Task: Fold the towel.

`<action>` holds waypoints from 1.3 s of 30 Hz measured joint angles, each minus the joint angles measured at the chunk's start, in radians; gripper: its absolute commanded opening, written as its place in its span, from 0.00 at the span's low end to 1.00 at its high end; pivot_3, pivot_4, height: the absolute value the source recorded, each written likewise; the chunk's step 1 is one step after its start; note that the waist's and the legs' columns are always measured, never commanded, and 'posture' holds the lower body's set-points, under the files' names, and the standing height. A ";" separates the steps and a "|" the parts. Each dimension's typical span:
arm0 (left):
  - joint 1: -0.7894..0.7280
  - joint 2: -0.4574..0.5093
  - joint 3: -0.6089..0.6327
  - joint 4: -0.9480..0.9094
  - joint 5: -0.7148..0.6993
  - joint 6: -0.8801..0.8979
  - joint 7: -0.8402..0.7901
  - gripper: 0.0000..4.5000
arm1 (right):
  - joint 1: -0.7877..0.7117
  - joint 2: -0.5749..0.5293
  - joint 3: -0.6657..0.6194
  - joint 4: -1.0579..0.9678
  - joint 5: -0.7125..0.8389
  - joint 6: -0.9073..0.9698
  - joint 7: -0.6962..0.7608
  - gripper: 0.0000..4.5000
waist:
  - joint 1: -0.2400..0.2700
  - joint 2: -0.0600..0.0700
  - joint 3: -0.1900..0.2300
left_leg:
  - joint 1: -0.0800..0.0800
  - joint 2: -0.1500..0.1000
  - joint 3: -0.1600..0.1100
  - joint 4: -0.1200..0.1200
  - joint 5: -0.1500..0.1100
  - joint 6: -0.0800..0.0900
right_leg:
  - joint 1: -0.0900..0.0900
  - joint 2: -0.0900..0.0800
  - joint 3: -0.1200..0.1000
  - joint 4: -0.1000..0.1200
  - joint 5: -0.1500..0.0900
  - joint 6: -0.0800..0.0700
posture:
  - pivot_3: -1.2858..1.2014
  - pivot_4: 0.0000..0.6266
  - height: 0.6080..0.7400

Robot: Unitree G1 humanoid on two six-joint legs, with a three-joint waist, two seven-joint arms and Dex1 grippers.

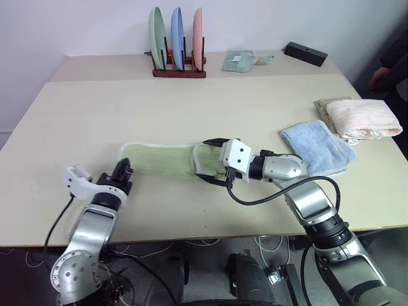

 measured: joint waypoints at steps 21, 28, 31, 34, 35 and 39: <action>-0.230 0.510 -0.552 -0.078 0.464 0.232 -0.552 0.02 | 0.053 -0.035 -0.050 0.082 -0.043 -0.014 -0.074 1.00 | -0.018 0.000 0.001 | 0.000 0.000 0.000 -0.006 0.000 0.000 | -0.002 0.001 0.001 -0.001 0.000 0.000 | 0.52 0.24 1.00; -0.265 0.422 -0.600 0.000 0.600 0.252 -0.580 0.08 | 0.089 -0.041 -0.059 0.081 -0.046 -0.014 -0.091 1.00 | -0.021 0.000 0.001 | -0.001 0.001 0.000 -0.007 0.000 0.000 | -0.003 0.002 0.001 -0.001 0.002 0.004 | 0.52 0.24 1.00; -0.262 0.380 -0.589 0.001 0.603 0.267 -0.592 0.32 | 0.089 -0.041 -0.059 0.080 -0.047 -0.014 -0.095 1.00 | -0.020 0.000 0.001 | -0.001 0.001 0.000 -0.007 0.000 0.000 | -0.003 0.002 0.001 -0.001 0.002 0.004 | 0.52 0.24 1.00; -0.247 0.358 -0.557 -0.009 0.593 0.271 -0.599 0.66 | 0.089 -0.041 -0.059 0.080 -0.048 -0.014 -0.099 1.00 | -0.020 0.000 0.001 | -0.001 0.001 0.000 -0.007 0.000 0.000 | -0.003 0.002 0.001 -0.001 0.002 0.004 | 0.52 0.24 1.00; -0.239 0.358 -0.539 -0.014 0.588 0.274 -0.601 0.77 | 0.089 -0.042 -0.059 0.080 -0.048 -0.013 -0.099 1.00 | -0.021 0.000 0.001 | -0.001 0.001 0.000 -0.007 0.000 0.000 | -0.003 0.002 0.001 -0.001 0.002 0.004 | 0.52 0.24 1.00; -0.137 0.381 -0.386 -0.080 0.500 0.287 -0.622 0.99 | 0.079 -0.047 -0.066 0.080 -0.045 -0.009 -0.097 0.80 | -0.027 0.000 0.001 | -0.001 0.001 0.000 -0.008 0.000 0.000 | -0.005 0.002 0.001 -0.001 0.002 0.004 | 0.52 0.24 1.00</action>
